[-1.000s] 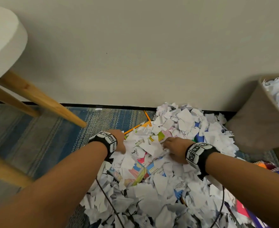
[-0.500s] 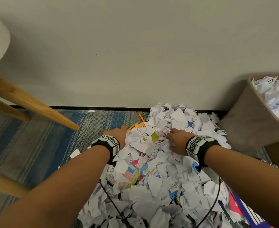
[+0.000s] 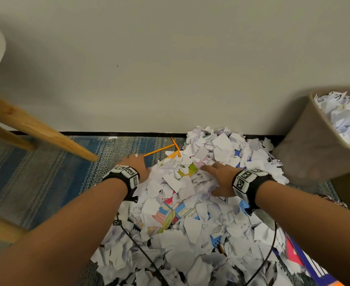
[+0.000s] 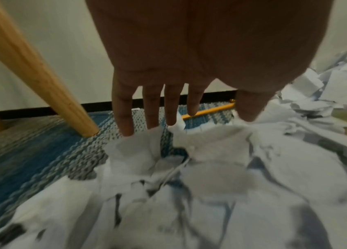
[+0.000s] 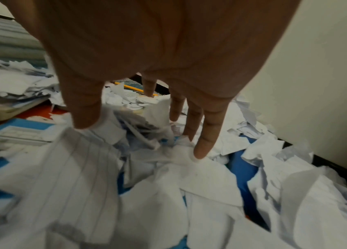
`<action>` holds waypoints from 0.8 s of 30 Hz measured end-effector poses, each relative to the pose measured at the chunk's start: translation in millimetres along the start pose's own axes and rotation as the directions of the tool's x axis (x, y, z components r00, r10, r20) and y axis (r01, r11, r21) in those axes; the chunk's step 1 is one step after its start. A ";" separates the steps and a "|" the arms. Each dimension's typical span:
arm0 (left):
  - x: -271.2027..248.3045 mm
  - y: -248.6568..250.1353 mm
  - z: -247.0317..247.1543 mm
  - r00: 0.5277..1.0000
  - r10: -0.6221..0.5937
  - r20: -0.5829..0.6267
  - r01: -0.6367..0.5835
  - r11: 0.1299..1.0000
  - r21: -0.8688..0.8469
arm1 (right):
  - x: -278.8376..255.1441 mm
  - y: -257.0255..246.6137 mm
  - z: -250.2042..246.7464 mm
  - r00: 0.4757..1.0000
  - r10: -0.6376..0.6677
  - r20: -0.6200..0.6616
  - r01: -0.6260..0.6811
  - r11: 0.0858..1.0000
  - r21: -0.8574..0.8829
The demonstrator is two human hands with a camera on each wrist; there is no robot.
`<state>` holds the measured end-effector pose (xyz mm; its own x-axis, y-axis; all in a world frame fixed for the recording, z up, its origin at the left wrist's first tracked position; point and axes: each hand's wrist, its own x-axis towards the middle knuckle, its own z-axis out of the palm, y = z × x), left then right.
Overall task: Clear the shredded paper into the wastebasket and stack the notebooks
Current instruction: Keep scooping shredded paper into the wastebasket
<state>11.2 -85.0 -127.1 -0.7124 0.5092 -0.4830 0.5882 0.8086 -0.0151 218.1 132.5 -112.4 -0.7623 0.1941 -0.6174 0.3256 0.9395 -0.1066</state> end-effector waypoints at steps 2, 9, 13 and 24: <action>-7.2 -7.2 13.2 0.996 -0.028 0.088 0.026 0.999 0.022 | 0.9 -7.5 2.0 0.999 -0.016 0.037 0.015 1.000 0.003; -34.2 -13.7 45.7 0.987 0.126 0.098 -0.121 0.991 -0.062 | 8.3 -37.6 20.4 0.997 -0.025 0.068 0.036 0.986 -0.161; -41.4 13.9 54.7 0.973 0.199 0.118 -0.208 0.976 0.067 | 10.3 -50.8 34.4 0.993 -0.044 0.110 0.068 0.971 -0.228; -24.8 44.8 18.0 0.936 0.335 0.109 -0.335 0.942 -0.023 | -5.9 -40.6 0.7 0.992 -0.112 0.063 0.118 0.989 -0.091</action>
<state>62.2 -66.7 -131.5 -0.4277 0.7152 -0.5527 0.7837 0.5981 0.1675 209.8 92.9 -105.0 -0.7572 0.0692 -0.6495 0.1816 0.9775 -0.1075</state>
